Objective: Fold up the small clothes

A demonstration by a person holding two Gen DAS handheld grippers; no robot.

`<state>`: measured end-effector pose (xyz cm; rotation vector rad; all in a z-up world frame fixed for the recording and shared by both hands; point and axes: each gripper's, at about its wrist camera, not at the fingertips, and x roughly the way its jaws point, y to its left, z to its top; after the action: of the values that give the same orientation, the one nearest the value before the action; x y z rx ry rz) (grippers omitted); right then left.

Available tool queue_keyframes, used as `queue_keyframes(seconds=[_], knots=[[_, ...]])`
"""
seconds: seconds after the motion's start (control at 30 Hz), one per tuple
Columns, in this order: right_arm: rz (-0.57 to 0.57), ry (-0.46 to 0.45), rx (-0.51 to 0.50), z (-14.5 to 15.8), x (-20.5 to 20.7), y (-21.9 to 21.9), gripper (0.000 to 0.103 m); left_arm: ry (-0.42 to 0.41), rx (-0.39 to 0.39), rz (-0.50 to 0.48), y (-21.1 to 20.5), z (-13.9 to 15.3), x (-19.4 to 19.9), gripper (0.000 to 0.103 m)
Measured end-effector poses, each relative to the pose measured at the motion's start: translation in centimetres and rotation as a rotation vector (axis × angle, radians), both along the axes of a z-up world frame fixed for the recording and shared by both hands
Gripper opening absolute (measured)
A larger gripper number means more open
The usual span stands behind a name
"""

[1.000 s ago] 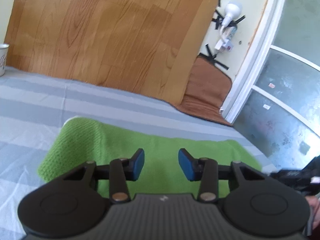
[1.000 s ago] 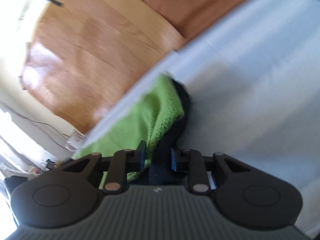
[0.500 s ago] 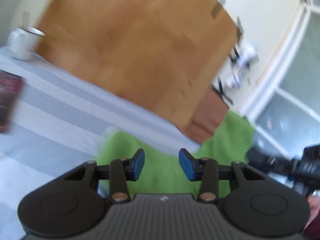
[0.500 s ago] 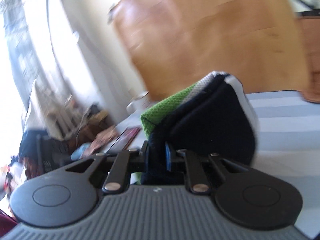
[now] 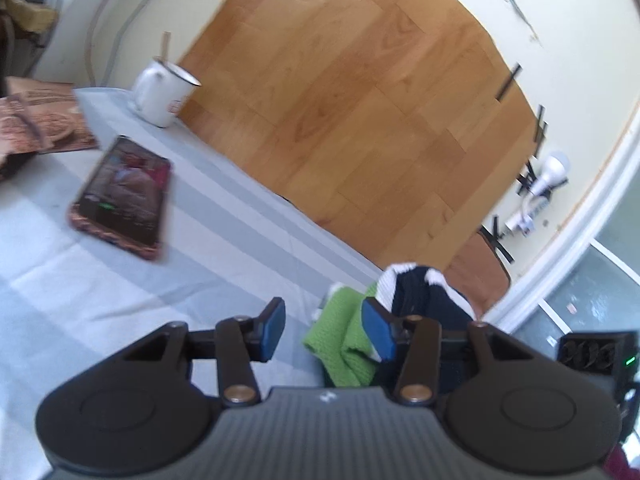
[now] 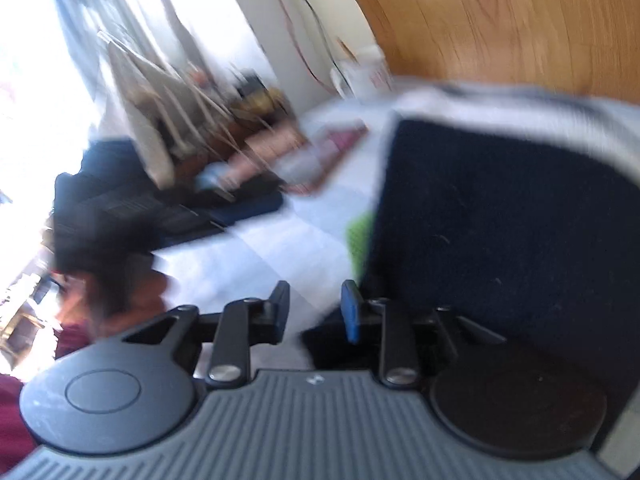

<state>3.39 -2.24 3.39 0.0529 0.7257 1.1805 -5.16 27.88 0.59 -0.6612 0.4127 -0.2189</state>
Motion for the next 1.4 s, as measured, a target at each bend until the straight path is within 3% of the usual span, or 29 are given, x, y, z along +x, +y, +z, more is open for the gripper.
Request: queue_keyframes(seconds=[0.1,0.23,0.37,0.47,0.5,0.6,0.63,0.7,0.8,0.87,1.07,1.3,1.4], knots=[[-0.040,-0.078,0.078,2.8,-1.0,-3.2,0.032,-0.017,0.005,-0.060,-1.7,0.5,0.8,0.044],[-0.190,-0.159,0.137,4.7,0.0,-6.7,0.032,-0.052,0.024,-0.146,-4.6,1.4,1.2,0.045],[-0.297,-0.138,0.135,3.9,2.7,-7.7,0.031,-0.052,0.096,-0.206,-7.3,1.6,1.1,0.048],[-0.292,-0.133,0.099,2.6,4.6,-5.9,0.031,-0.010,0.161,-0.203,-8.5,0.9,1.3,0.049],[-0.277,-0.136,0.088,2.2,5.1,-4.8,0.031,0.014,0.170,-0.200,-8.7,0.5,1.5,0.045],[-0.245,-0.131,0.016,1.2,6.9,-2.0,0.031,0.089,0.190,-0.202,-9.0,-0.7,2.0,0.005],[-0.234,-0.123,-0.033,0.6,7.4,-1.0,0.031,0.110,0.190,-0.203,-8.9,-1.1,2.2,0.003],[-0.212,-0.135,-0.168,-1.4,8.7,0.7,0.032,0.128,0.179,-0.192,-8.5,-1.6,2.2,0.003],[-0.206,0.010,-0.117,-2.4,10.9,0.0,0.033,0.125,0.162,-0.182,-7.9,-1.9,2.0,0.003],[-0.198,0.007,-0.117,-2.4,10.8,-0.2,0.033,0.123,0.142,-0.186,-7.7,-2.2,1.9,0.003],[-0.233,-0.115,-0.101,-2.6,8.8,0.0,0.035,0.118,0.138,-0.175,-7.7,-2.0,1.6,0.004],[-0.317,-0.361,-0.144,-3.3,6.2,1.8,0.045,0.092,0.120,-0.119,-6.3,-0.8,0.6,0.014],[-0.317,-0.364,-0.151,-3.2,6.7,1.6,0.047,0.103,0.114,-0.098,-6.1,-0.5,0.7,0.014]])
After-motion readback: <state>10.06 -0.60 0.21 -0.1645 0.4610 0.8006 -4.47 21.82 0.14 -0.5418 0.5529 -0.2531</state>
